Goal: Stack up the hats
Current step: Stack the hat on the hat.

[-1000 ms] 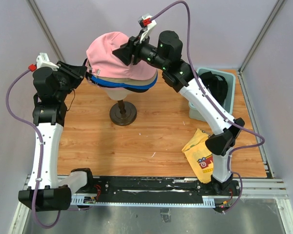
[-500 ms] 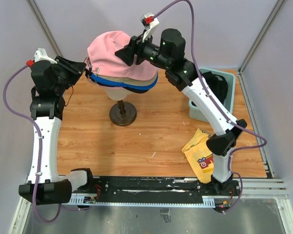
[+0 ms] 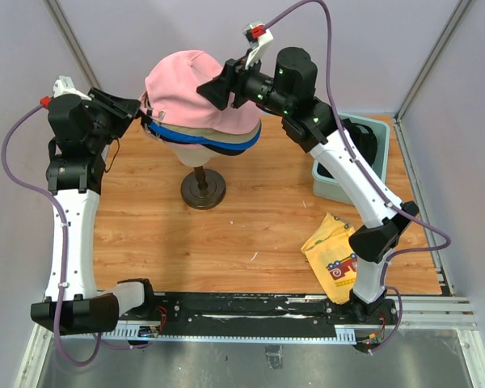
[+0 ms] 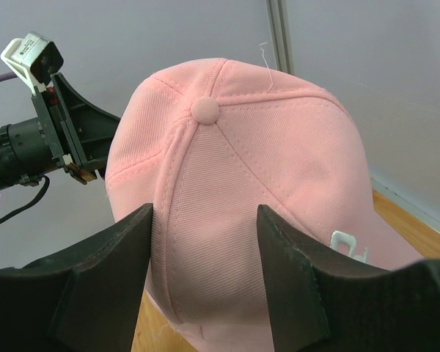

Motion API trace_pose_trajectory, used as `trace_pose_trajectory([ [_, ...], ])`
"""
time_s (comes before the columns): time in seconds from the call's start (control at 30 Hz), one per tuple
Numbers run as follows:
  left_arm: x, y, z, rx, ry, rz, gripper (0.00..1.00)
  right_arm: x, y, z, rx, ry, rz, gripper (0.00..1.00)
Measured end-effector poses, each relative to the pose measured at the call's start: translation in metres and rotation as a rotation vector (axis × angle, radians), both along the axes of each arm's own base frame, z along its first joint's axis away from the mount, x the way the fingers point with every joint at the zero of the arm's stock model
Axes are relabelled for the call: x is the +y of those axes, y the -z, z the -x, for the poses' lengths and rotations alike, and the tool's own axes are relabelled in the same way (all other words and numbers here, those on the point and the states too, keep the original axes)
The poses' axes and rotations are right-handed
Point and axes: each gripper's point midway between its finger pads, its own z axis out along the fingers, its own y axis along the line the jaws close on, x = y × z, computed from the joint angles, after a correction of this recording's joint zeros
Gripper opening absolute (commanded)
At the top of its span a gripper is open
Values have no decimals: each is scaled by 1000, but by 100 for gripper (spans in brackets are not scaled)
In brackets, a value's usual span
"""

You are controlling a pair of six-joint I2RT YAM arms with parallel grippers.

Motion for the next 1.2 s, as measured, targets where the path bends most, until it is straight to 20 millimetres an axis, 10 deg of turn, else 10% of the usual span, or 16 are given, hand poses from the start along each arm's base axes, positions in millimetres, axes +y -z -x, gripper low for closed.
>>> trace_pose_trajectory([
  [1.2, -1, -31, -17, -64, 27, 13, 52, -16, -7, -4, 26, 12, -31, 61],
])
